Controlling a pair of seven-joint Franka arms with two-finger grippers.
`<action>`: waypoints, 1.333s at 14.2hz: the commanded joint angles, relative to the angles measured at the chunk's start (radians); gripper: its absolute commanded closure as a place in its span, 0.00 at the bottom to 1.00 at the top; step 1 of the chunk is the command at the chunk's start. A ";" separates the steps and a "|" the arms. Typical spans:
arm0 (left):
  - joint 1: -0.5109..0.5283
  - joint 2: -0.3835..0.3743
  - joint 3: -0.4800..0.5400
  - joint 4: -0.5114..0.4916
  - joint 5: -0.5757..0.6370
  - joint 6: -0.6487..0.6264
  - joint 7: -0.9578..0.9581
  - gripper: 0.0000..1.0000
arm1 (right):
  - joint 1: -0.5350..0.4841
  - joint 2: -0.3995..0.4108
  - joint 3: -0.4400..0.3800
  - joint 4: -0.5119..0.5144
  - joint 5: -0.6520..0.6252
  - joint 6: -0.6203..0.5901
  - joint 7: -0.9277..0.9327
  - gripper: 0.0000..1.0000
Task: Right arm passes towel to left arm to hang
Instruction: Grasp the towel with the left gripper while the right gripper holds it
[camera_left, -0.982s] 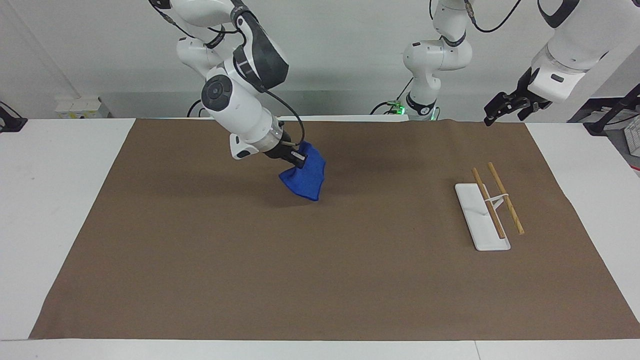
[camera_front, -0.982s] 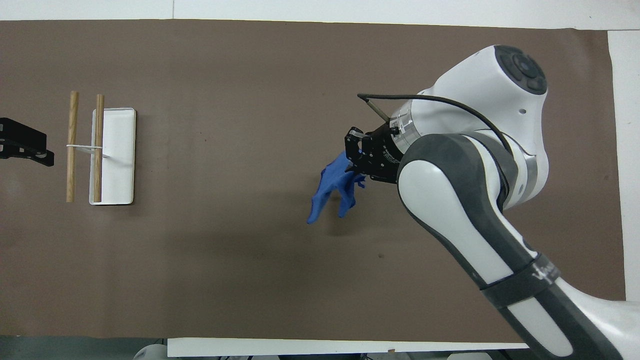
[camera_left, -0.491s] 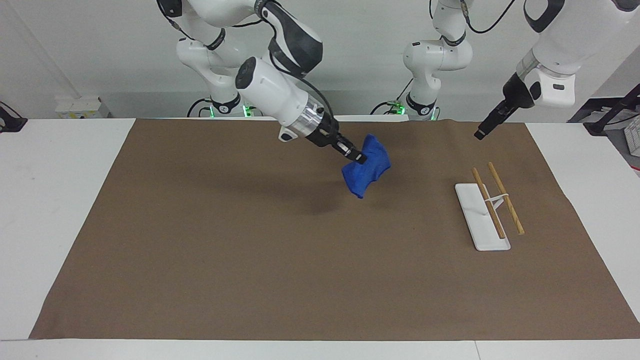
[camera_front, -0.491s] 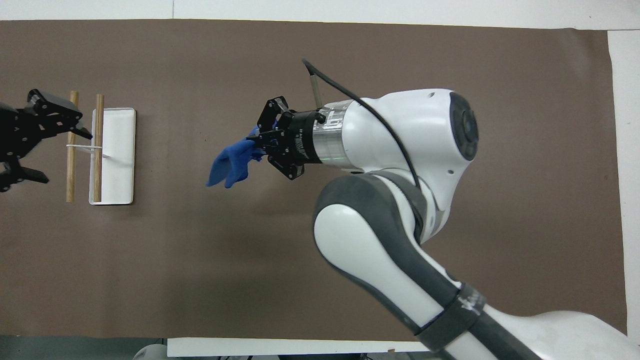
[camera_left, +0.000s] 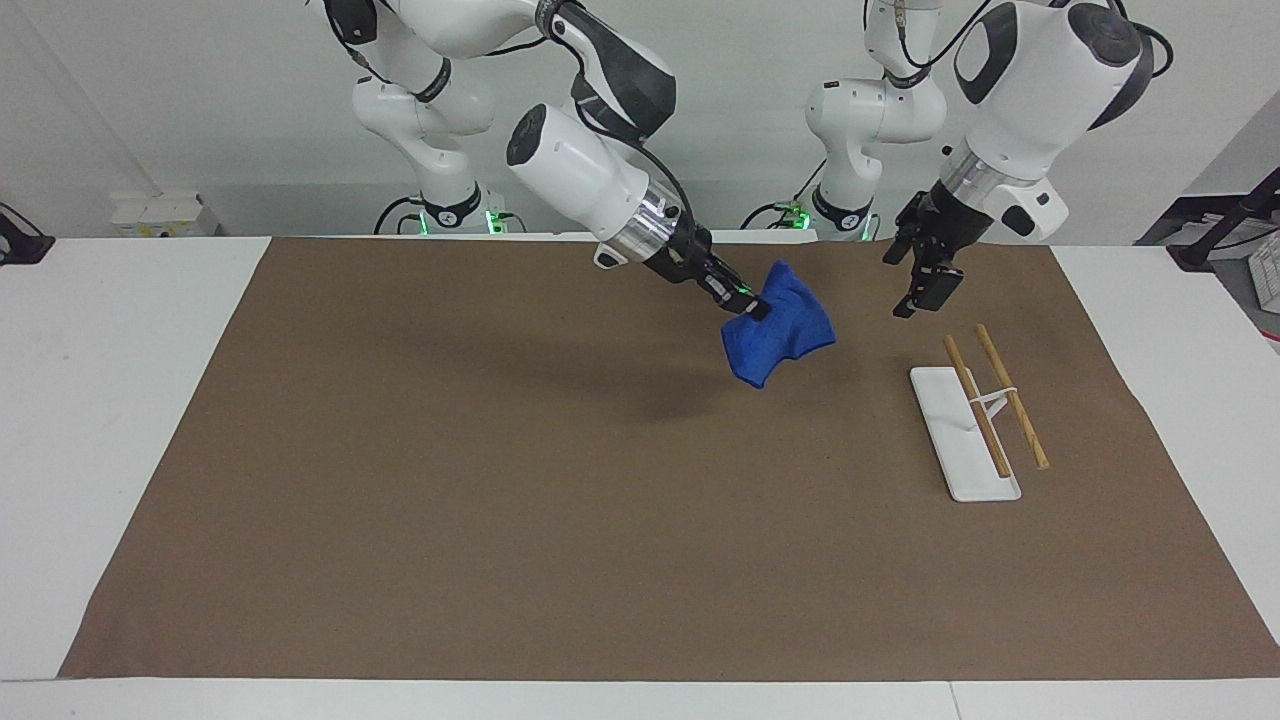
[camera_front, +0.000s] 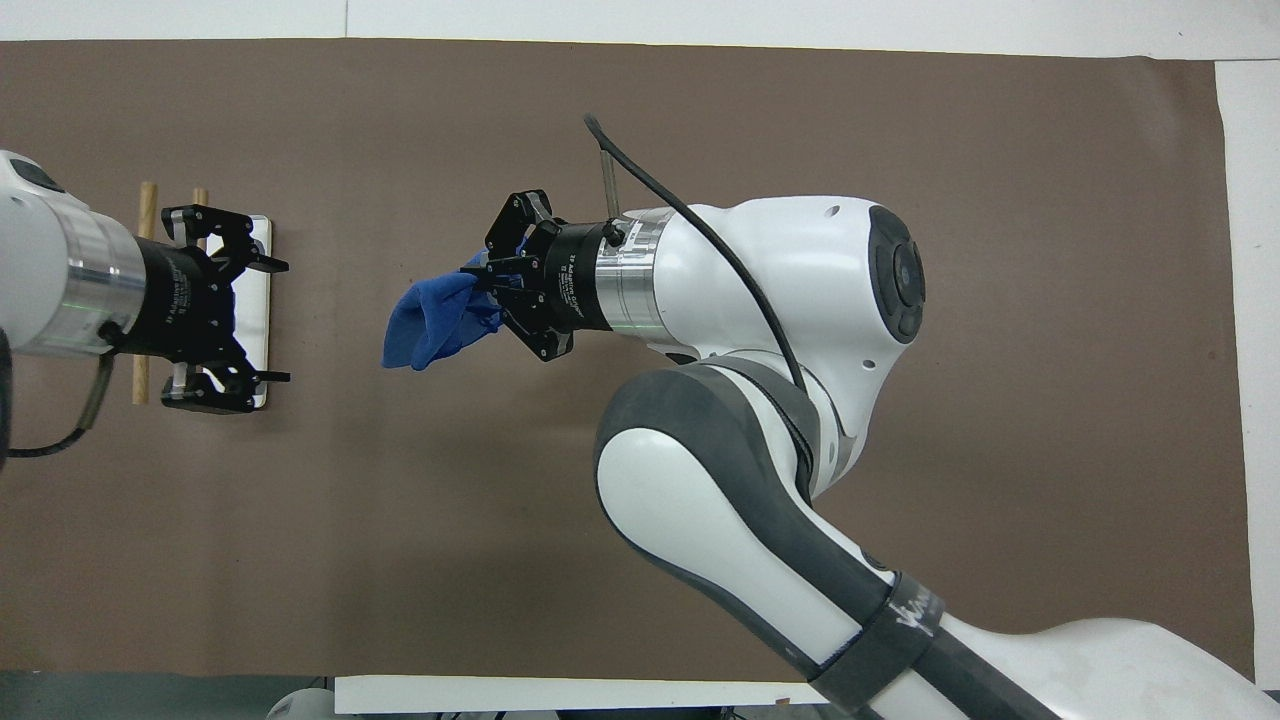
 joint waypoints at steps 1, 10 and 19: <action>-0.074 -0.059 0.010 -0.116 -0.012 0.139 -0.178 0.00 | -0.014 0.017 0.024 0.019 0.016 -0.005 0.006 1.00; -0.137 -0.007 0.010 -0.227 -0.014 0.372 -0.282 0.31 | -0.016 0.015 0.036 0.030 0.014 -0.006 0.004 1.00; -0.137 0.003 0.011 -0.207 -0.014 0.372 -0.244 1.00 | -0.016 0.015 0.036 0.028 0.013 -0.012 0.000 1.00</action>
